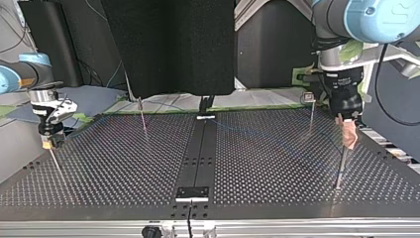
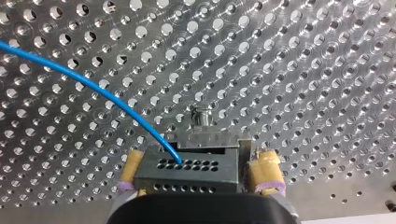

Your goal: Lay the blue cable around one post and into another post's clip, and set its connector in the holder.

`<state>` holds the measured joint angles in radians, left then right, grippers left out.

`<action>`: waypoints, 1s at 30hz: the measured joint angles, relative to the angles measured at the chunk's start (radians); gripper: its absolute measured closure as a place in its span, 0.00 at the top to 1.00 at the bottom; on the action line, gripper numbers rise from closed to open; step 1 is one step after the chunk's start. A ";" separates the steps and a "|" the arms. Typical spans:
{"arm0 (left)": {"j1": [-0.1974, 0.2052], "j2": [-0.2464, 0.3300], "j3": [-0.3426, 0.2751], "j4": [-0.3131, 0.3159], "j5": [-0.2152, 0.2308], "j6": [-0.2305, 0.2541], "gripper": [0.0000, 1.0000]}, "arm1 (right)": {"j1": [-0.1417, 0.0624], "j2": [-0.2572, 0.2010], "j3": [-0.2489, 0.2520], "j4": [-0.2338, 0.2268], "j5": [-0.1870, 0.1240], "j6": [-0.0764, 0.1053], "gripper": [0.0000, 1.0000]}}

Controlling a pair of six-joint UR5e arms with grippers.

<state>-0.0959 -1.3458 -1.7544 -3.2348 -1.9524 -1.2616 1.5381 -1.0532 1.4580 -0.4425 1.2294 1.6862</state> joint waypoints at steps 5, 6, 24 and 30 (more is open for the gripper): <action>-0.001 0.000 -0.012 0.009 -0.019 -0.031 1.00 | 0.000 0.000 0.000 0.000 0.000 0.000 1.00; 0.000 0.000 -0.019 0.015 -0.020 -0.039 1.00 | 0.000 0.000 0.000 0.000 0.000 0.000 1.00; 0.007 -0.011 -0.054 0.103 -0.011 -0.129 1.00 | 0.000 0.000 0.000 0.000 0.000 0.000 1.00; 0.007 -0.011 -0.054 0.104 -0.010 -0.130 1.00 | 0.000 0.000 0.000 0.000 0.000 0.000 1.00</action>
<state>-0.0893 -1.3565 -1.8082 -3.1311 -1.9623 -1.3915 1.5381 -1.0533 1.4579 -0.4424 1.2293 1.6862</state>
